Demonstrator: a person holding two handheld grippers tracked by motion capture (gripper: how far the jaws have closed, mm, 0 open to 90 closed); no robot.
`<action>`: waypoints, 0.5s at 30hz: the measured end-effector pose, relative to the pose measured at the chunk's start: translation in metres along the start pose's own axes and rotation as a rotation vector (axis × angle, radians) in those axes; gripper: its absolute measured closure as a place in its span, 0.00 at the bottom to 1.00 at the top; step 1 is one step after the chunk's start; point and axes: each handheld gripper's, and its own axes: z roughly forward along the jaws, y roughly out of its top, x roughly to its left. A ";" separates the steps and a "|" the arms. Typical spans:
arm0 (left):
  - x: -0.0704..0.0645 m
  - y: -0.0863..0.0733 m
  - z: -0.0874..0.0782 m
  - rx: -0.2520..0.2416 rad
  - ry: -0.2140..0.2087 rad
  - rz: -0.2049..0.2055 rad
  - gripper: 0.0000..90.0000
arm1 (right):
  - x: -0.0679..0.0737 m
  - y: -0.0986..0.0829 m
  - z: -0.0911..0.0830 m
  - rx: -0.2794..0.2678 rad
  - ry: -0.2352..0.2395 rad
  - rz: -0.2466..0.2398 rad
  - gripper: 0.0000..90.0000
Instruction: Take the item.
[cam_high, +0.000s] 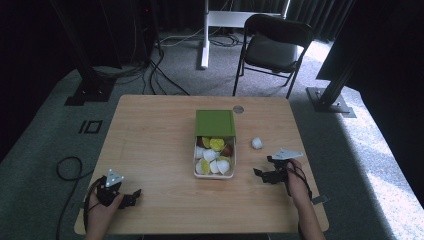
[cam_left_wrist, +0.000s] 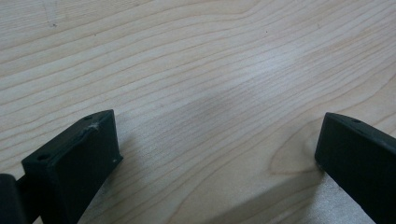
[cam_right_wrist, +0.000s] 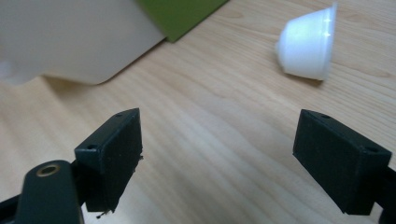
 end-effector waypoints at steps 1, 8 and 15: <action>0.000 0.000 0.000 0.000 0.000 0.000 0.01 | 0.000 -0.001 -0.001 -0.001 0.010 -0.009 0.19; 0.000 0.000 0.000 0.000 0.000 0.000 0.01 | 0.007 -0.008 -0.006 0.021 0.076 -0.122 0.22; 0.000 0.000 0.000 0.000 0.000 0.000 0.01 | 0.017 -0.011 -0.012 0.042 0.095 -0.245 0.21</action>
